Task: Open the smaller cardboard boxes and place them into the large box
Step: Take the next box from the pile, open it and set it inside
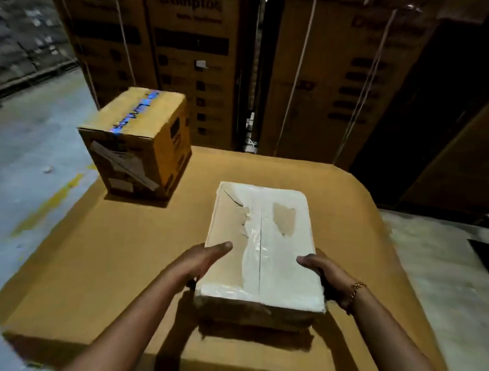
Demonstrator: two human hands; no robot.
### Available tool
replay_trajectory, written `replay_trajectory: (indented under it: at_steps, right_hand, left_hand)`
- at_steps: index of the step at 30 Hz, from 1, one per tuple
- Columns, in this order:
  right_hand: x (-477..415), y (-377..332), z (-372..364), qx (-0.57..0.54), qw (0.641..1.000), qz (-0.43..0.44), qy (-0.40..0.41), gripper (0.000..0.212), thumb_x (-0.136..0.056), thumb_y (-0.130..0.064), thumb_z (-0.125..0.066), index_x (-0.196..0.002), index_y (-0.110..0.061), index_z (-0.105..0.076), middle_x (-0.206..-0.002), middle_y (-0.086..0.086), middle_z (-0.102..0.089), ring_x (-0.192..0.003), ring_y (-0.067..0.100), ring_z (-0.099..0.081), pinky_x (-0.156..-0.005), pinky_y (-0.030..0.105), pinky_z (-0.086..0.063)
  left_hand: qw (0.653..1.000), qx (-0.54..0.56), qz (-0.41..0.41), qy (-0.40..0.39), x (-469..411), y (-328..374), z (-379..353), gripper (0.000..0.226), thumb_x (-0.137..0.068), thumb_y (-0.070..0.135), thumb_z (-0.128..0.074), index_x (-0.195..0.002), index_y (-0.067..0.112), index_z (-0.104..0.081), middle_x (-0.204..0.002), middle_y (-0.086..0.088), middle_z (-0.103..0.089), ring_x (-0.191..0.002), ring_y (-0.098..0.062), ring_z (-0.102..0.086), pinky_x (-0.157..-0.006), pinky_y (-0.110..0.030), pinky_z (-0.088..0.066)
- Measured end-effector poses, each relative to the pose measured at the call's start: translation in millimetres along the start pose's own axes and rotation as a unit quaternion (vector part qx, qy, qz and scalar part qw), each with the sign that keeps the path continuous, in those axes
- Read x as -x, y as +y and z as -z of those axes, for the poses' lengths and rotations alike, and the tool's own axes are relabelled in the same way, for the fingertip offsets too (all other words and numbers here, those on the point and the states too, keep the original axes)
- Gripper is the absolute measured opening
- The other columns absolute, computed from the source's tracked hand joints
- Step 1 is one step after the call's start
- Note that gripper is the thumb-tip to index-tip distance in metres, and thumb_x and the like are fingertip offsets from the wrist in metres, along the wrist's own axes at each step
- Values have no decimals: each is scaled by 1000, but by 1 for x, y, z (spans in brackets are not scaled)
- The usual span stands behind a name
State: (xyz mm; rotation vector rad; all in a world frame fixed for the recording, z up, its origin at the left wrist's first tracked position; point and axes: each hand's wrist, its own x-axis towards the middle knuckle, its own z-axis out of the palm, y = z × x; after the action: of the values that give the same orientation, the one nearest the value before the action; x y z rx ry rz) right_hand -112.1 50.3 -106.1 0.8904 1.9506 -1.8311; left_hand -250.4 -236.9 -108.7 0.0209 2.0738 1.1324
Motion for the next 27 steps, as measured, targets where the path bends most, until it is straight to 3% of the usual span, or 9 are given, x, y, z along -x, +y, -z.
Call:
replay_trajectory:
  at_steps: [4, 7, 9, 11, 13, 19, 23, 25, 27]
  right_hand:
    - [12, -12, 19, 22, 995, 90, 30, 36, -77, -34, -72, -111, -28, -60, -96, -4, -72, -79, 5, -72, -58, 20, -53]
    - [15, -13, 41, -1, 983, 172, 63, 71, -77, -22, -78, -136, -36, -41, -122, -9, -63, -107, 12, -64, -72, 30, -57]
    - [16, -13, 57, -17, 976, 206, 71, 65, -86, -17, -75, -140, -32, -42, -129, -8, -61, -117, 16, -61, -81, 35, -57]
    - [21, -15, 66, -37, 974, 214, 60, 58, -83, -45, -75, -134, -31, -52, -131, -6, -64, -118, 14, -63, -85, 37, -58]
    - [28, -18, 71, -41, 976, 209, 38, 75, -66, -77, -68, -127, -36, -57, -130, -10, -66, -115, 10, -65, -86, 36, -59]
    - [39, -40, 81, -34, 980, 192, 33, 95, -45, -106, -39, -126, -57, -47, -136, -22, -53, -123, 8, -53, -90, 41, -51]
    - [43, -82, 89, -32, 979, 174, 105, 74, -80, -89, -27, -131, -42, -53, -129, -10, -60, -111, 17, -60, -87, 47, -56]
    - [46, -105, 90, 6, 983, 151, 102, 58, -86, -81, -35, -114, -38, -60, -114, -6, -66, -99, 20, -65, -74, 41, -60]
    - [49, -119, 87, 68, 978, 165, 105, 44, -93, -66, -49, -118, -31, -59, -111, -3, -66, -92, 17, -66, -63, 34, -59]
  left_hand:
    - [996, 21, -82, 17, 7, 21, -19, 79, -72, 71, -71, -133, 23, -61, -124, -2, -72, -107, -23, -70, -95, -44, -56]
    - [982, 81, -168, 36, 13, 37, -30, 58, -83, 40, -79, -136, 26, -56, -120, 3, -71, -101, -12, -71, -78, -29, -59]
    - [974, 99, -195, 67, 15, 45, -36, 68, -80, 32, -84, -140, 29, -53, -125, 6, -67, -110, -12, -65, -83, -30, -56]
    - [969, 120, -204, 72, 18, 51, -41, 61, -83, 23, -81, -137, 27, -55, -126, 5, -65, -113, -16, -63, -83, -31, -55]
    - [964, 139, -217, 65, 26, 59, -43, 47, -88, 11, -72, -129, 27, -57, -123, 0, -66, -115, -22, -62, -81, -31, -53]
    - [931, 259, -257, 1, 52, 80, -20, 61, -83, 37, -40, -141, 25, -55, -140, 1, -61, -124, -23, -57, -94, -52, -47]
    - [957, 224, -172, 59, 57, 122, -17, 39, -93, 69, -46, -110, 39, -64, -116, 5, -67, -110, -25, -61, -92, -53, -49]
    - [978, 154, -124, 64, 56, 142, -20, 36, -88, 67, -57, -108, 37, -58, -104, 4, -61, -101, -25, -59, -90, -51, -51]
    - [983, 113, -127, 67, 56, 153, -22, 39, -89, 57, -64, -115, 29, -56, -101, 3, -61, -97, -23, -60, -88, -47, -52]
